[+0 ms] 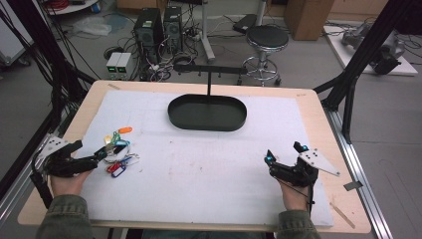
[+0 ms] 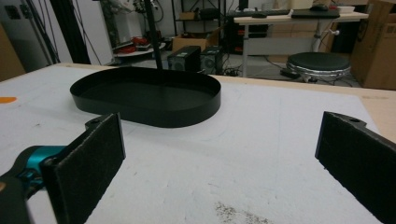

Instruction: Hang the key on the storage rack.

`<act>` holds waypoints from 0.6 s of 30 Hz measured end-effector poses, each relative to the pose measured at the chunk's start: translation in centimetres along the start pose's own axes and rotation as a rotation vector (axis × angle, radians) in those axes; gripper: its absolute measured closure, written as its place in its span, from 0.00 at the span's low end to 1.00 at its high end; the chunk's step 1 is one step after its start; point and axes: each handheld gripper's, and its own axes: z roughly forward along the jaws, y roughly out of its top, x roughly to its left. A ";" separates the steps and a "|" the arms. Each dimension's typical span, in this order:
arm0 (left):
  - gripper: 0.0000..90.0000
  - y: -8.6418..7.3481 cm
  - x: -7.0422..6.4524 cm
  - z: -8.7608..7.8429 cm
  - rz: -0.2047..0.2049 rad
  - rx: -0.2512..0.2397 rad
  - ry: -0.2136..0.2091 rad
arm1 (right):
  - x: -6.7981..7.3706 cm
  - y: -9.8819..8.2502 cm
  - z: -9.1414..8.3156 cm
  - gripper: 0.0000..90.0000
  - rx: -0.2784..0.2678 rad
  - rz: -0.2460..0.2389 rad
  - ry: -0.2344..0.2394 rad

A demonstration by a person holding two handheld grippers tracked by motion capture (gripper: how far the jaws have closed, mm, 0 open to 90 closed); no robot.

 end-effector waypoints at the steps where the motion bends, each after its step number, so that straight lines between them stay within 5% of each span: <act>1: 0.02 0.0 0.0 0.0 0.000 0.000 0.000 | 0.1 0.0 0.0 0.00 0.004 -0.003 0.003; 18: 0.02 0.0 -0.1 0.3 0.008 0.019 -0.009 | 0.2 -0.2 0.3 0.00 0.025 -0.009 0.017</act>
